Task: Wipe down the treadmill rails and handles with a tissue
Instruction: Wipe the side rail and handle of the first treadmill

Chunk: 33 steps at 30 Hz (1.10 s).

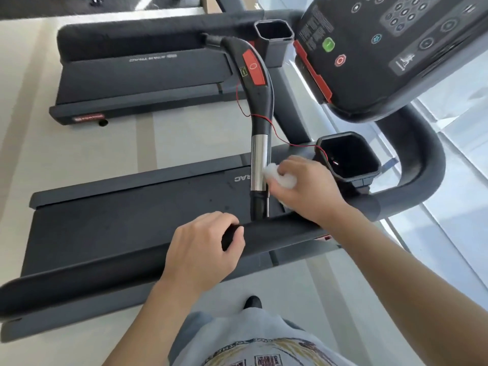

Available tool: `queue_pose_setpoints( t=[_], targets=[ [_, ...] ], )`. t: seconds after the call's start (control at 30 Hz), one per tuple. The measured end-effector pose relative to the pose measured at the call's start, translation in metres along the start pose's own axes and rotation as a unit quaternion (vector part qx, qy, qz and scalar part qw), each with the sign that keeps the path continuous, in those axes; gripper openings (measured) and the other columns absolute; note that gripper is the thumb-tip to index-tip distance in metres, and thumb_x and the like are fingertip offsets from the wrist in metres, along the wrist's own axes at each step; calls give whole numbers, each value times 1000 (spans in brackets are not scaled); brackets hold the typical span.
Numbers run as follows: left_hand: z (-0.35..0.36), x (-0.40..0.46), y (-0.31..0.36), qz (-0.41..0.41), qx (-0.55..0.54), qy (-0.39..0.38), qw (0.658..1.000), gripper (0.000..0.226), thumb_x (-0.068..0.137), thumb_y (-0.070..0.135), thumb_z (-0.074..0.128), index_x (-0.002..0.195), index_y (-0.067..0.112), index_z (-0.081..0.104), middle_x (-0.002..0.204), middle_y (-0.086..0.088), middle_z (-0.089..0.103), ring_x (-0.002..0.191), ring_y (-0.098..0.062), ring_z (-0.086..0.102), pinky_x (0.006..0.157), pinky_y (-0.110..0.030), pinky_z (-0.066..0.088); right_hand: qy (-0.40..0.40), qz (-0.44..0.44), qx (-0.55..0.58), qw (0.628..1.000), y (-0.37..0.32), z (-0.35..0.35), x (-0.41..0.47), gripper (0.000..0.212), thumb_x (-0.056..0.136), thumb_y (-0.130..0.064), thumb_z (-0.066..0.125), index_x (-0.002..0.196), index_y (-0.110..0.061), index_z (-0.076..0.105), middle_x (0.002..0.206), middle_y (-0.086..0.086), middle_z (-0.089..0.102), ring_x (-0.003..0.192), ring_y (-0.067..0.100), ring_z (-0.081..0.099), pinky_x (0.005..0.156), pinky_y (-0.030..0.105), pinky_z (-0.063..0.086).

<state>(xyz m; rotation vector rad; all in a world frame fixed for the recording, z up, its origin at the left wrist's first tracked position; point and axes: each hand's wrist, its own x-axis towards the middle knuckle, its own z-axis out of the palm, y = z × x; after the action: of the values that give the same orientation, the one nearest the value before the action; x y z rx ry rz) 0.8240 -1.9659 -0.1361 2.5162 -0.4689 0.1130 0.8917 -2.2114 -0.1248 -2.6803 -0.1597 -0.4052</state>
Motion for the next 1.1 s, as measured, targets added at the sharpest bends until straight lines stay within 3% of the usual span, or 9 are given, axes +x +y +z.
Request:
queue_pose_setpoints(
  t=[0.13,0.3,0.43,0.53,0.6,0.73,0.83,1.0,1.1],
  targets=[
    [1,0,1,-1,4,-1,1000,25,97,41,51,95,27,71,84,16,67,77,-8,63,61,-33,53,-5,-124,-34,992,-33,1,-39,24,78,-32,81,74,-20,60,73,-5,49,62,22,54,59,32,25],
    [-4,11,2,-29,-48,-30,998,19,96,41,54,97,35,72,87,20,67,80,-6,62,65,-28,53,-69,-227,-14,971,-29,8,-26,21,94,-36,72,100,-17,71,91,-1,57,75,20,53,66,29,30],
    [-1,37,-5,-48,-63,-36,996,15,100,29,63,111,33,73,93,25,62,83,8,57,70,-21,45,-105,-240,-24,965,-16,23,17,24,92,-29,75,108,-12,69,97,7,55,78,28,57,64,40,47],
    [4,55,-11,-47,-68,-37,996,22,101,28,62,121,31,69,112,25,64,95,3,59,83,-31,54,-73,-239,-21,968,-12,29,47,27,90,-32,67,103,-8,69,94,9,55,66,28,56,52,40,50],
    [7,61,-13,-39,-83,-42,995,27,101,28,61,127,31,67,120,23,63,100,0,60,86,-33,55,-40,-227,-27,973,-11,29,73,26,89,-30,74,102,-8,72,92,8,56,64,22,52,50,39,52],
    [11,63,-21,-38,-108,-51,992,28,102,28,61,129,30,67,120,25,62,100,1,61,88,-28,55,53,-139,-14,989,-6,23,141,28,93,-38,73,103,-12,76,96,6,58,69,26,59,59,37,53],
    [10,63,-23,-44,-114,-55,991,26,102,27,61,127,29,68,118,24,63,100,0,62,87,-28,55,48,-107,4,993,-4,20,168,32,97,-44,66,109,-16,76,98,-2,51,74,25,58,69,37,52],
    [10,60,-22,-52,-127,-57,989,26,102,27,61,127,29,68,116,24,63,98,1,62,84,-22,51,55,-132,-21,989,-7,22,140,35,97,-47,67,107,-14,73,99,6,52,78,25,55,64,40,53],
    [10,55,-22,-42,-132,-60,989,24,102,27,61,125,32,67,116,25,62,99,1,60,78,-18,47,9,-195,-25,981,-14,29,79,31,93,-39,72,109,-12,69,101,10,54,81,28,54,60,43,51]
  ],
)
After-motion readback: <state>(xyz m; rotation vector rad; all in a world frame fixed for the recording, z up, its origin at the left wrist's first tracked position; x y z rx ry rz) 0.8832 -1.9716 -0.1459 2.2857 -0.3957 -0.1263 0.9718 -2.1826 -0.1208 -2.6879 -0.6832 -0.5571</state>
